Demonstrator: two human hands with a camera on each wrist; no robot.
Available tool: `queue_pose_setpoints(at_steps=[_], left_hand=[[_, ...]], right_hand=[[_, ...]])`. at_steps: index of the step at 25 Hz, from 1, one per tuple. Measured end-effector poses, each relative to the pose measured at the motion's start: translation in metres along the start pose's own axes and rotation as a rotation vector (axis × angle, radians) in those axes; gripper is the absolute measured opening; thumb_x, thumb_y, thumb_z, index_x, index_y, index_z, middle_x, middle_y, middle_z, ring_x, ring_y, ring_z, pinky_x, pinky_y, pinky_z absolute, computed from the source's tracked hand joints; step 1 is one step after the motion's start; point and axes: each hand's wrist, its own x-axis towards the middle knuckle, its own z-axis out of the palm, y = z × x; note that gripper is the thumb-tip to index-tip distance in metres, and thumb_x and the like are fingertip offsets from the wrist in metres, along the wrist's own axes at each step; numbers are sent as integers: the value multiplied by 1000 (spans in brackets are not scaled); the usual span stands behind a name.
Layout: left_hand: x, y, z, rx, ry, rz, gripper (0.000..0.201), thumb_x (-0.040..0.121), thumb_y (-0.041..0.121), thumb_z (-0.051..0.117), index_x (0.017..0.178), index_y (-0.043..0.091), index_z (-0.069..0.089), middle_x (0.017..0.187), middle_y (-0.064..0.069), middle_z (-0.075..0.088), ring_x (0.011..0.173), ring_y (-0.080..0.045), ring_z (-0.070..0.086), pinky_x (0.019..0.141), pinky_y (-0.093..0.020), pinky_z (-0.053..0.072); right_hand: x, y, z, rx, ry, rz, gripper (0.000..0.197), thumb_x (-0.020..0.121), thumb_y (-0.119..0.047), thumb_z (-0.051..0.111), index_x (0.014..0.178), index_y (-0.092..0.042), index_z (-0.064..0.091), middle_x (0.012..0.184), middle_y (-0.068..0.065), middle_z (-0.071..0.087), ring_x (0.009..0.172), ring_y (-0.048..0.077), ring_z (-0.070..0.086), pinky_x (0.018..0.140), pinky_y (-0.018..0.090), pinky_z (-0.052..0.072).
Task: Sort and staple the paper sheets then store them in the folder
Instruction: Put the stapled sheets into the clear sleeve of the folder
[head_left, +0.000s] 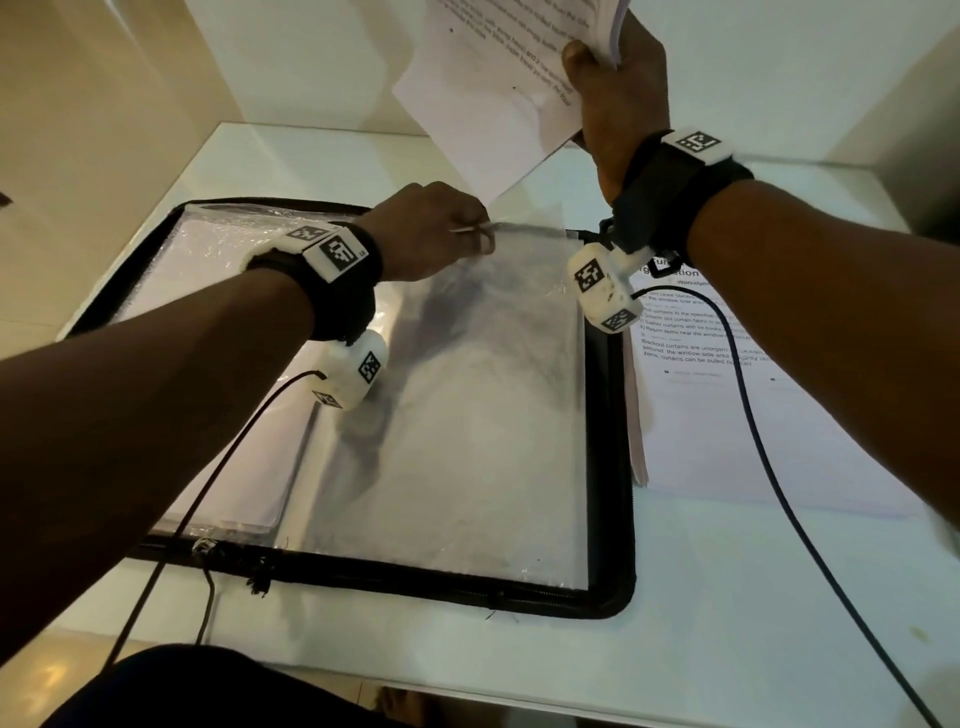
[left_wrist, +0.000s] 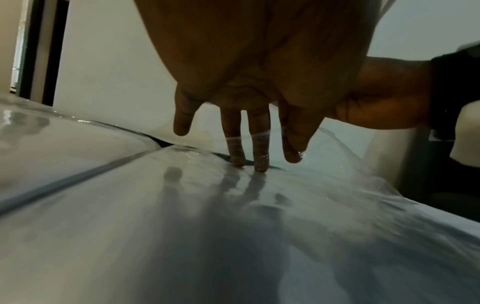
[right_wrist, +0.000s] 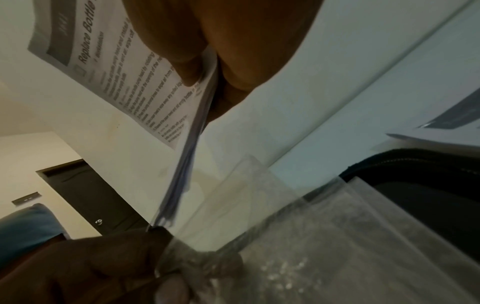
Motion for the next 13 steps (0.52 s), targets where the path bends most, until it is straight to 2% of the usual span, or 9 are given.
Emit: queue_pose_setpoints(at_steps=[4,7,10,13], left_hand=[[-2,-1,-4,-34,-68,6,19,97,38,62,104,24,72,103,-3,70,104,-27,61,97,-41,48],[-2,-2,-7,-95,-108,-6,27,88,45,59,102,26,72,103,-1,71,106,-26,63,100,-46,49],[0,-6,-6,-101,-99,-3,19,94,41,60,103,29,72,105,3,72,107,-22,63,101,-45,49],[1,-8,-4,-156,-77,9,13,98,33,61,102,30,74,107,7,73,108,-18,64,102,-39,50]], right_hand=[[-5,5,2,-24,-10,-52,22,98,-10,45,106,-24,61,112,8,70,105,23,69,85,36,61],[-6,7,3,-44,4,-76,23,98,-8,45,106,-21,62,111,7,71,104,20,69,86,35,60],[-8,6,5,-8,24,-49,22,97,-9,46,106,-22,61,107,5,71,102,21,69,84,38,61],[-16,5,6,-31,-61,-9,25,97,-6,46,112,-18,62,113,4,70,109,17,67,89,30,59]])
